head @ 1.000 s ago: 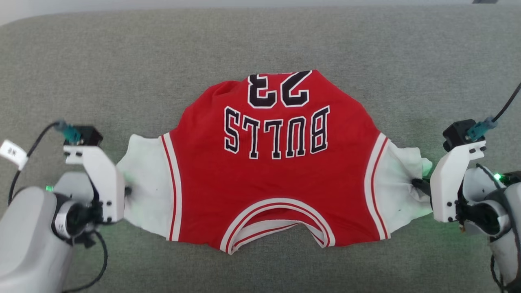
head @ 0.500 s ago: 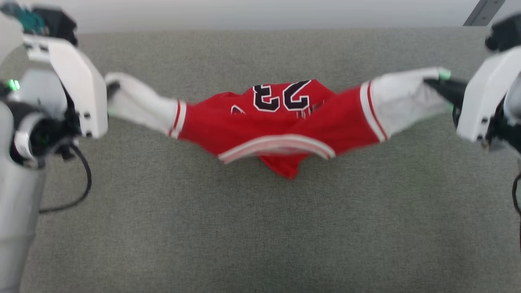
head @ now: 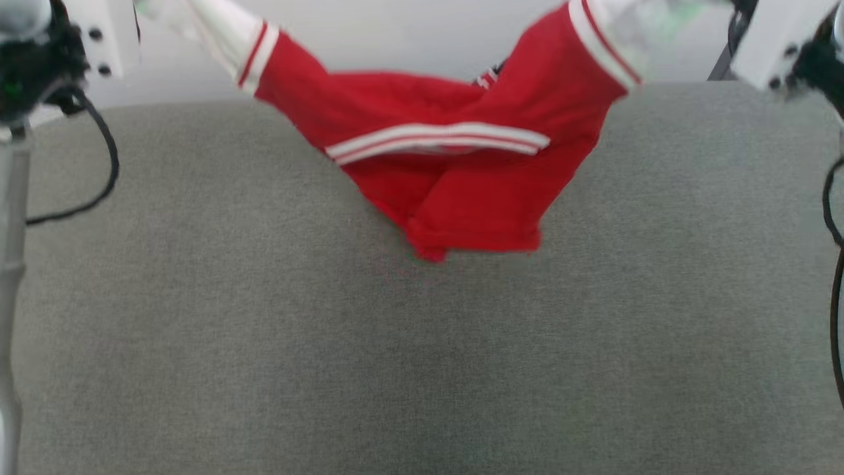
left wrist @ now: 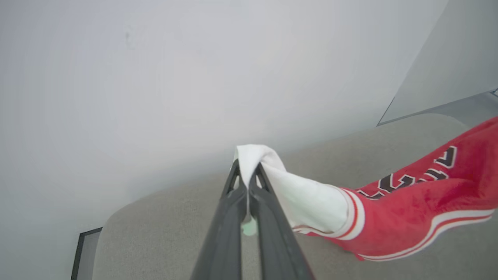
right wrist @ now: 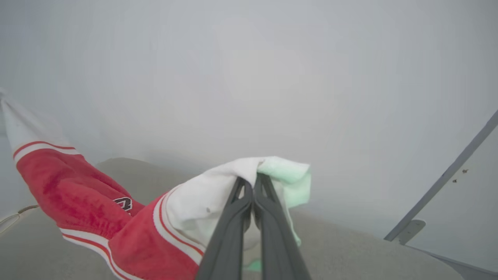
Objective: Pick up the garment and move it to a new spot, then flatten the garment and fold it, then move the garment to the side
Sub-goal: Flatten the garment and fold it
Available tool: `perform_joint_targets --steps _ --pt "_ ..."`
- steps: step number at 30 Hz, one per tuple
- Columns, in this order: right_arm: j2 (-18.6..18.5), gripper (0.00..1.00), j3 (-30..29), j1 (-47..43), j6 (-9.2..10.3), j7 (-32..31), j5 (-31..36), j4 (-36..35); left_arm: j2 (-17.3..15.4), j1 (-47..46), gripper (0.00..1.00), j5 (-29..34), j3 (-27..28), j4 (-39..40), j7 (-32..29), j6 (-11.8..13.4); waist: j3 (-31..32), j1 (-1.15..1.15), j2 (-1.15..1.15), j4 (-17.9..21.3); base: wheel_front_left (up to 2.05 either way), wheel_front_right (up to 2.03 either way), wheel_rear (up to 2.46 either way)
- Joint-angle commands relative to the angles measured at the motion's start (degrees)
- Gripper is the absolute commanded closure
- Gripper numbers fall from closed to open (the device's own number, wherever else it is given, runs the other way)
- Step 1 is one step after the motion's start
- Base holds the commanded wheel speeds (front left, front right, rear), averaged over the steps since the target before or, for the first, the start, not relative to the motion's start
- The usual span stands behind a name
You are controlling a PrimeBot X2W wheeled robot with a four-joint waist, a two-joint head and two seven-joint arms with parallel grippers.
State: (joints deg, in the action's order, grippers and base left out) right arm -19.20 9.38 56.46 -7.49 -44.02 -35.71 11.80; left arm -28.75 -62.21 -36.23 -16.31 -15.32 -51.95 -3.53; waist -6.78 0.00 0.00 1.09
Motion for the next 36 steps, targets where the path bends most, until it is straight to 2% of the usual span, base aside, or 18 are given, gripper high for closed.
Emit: perform_joint_targets --steps 1,15,25,32,36 --pt "0.5 1.0 0.9 2.1 0.0 1.8 0.5 1.2 0.2 -2.1 1.0 0.6 -0.2 -0.9 0.9 -0.4 0.8 0.0 0.0 0.4 0.0 0.0 0.0" --pt "1.1 1.0 5.3 13.1 0.0 14.4 1.5 14.1 1.5 -11.2 1.0 3.8 -1.7 -9.4 8.3 -1.7 1.7 0.0 0.0 0.8 0.0 0.0 0.0" --pt "0.3 1.0 6.6 18.4 0.0 21.3 4.0 22.1 2.5 -15.4 1.0 5.3 -2.4 -13.2 15.7 -2.4 -2.8 0.0 0.0 0.3 0.0 0.0 0.0" --pt "1.0 1.0 8.9 25.1 0.0 31.6 8.7 29.4 4.0 -22.2 1.0 7.7 -2.5 -17.6 24.9 -2.5 -10.2 0.0 0.0 -0.1 0.0 0.0 0.0" --pt "1.5 1.0 9.2 30.4 0.0 41.6 13.7 34.1 4.6 -27.2 1.0 10.4 -2.9 -20.4 32.7 -2.3 -14.5 0.0 0.0 -0.5 0.0 0.0 0.0"
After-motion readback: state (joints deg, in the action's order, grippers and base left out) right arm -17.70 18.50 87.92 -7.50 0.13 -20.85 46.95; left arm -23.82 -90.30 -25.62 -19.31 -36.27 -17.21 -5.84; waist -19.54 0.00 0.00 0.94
